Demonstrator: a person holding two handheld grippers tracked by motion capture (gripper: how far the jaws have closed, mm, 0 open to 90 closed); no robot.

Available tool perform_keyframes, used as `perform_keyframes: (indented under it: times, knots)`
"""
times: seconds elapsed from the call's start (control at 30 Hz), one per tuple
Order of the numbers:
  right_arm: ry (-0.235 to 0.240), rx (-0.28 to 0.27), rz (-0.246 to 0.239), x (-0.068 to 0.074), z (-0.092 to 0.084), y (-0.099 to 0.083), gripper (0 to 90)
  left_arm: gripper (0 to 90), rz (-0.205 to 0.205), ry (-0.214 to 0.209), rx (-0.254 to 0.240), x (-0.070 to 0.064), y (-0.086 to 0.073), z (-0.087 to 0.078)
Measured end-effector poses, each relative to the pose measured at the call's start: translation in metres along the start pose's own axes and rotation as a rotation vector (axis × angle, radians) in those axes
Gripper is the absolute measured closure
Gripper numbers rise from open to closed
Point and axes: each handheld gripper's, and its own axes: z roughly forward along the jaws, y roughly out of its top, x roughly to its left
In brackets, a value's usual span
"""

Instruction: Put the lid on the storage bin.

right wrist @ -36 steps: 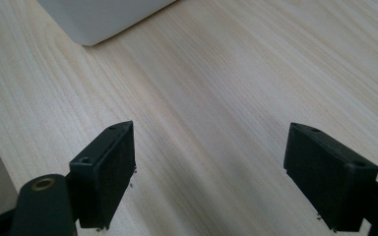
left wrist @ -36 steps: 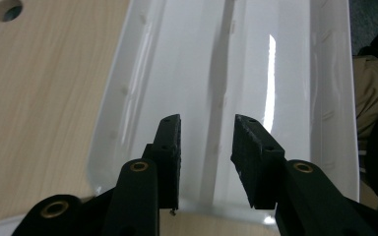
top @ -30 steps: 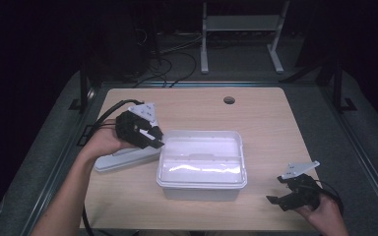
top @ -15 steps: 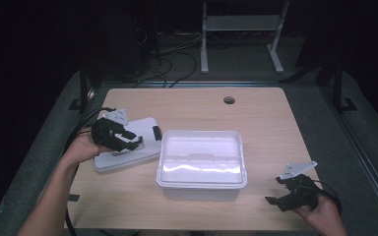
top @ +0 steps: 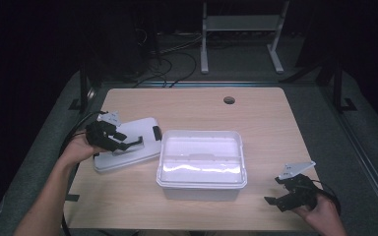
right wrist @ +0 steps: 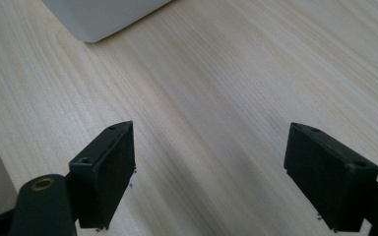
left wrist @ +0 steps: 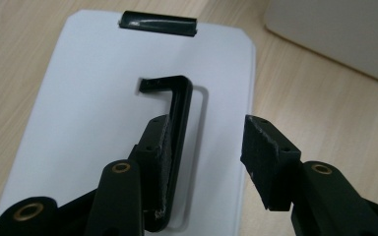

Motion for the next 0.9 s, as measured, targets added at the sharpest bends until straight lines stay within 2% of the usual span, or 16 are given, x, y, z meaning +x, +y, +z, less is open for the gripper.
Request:
perform_keyframes:
  times: [0.07, 0.2, 0.3, 0.5, 0.6, 0.63, 0.73, 0.9]
  knots:
    - [0.001, 0.0, -0.002, 0.0, 0.0, 0.0, 19.0, 54.1, -0.004, 0.002, 0.006, 0.003, -0.001, 0.005]
    - [0.002, 0.002, -0.005, 0.0, 0.0, 0.0, 19.0, 54.1, -0.027, -0.009, 0.054, 0.01, -0.005, 0.016]
    - [0.003, 0.002, -0.001, -0.001, 0.0, -0.001, 19.0, 54.9, -0.042, 0.005, 0.042, 0.014, -0.01, 0.022]
    - [0.005, 0.011, -0.004, -0.001, 0.002, 0.001, 19.0, 55.4, -0.049, 0.003, 0.076, 0.018, -0.017, 0.034]
    - [0.008, 0.012, -0.009, -0.001, 0.003, 0.002, 19.0, 59.2, -0.049, 0.011, 0.087, 0.019, -0.018, 0.037]
    - [0.01, 0.012, -0.008, 0.0, 0.004, 0.002, 19.0, 62.0, -0.059, 0.0, 0.091, 0.02, -0.018, 0.037]
    - [0.011, 0.012, -0.009, 0.0, 0.004, 0.003, 19.0, 67.9, -0.071, -0.01, 0.083, 0.022, -0.019, 0.037]
    - [0.011, 0.01, -0.006, 0.0, 0.003, 0.002, 19.1, 73.0, -0.074, 0.019, 0.051, 0.024, -0.021, 0.029]
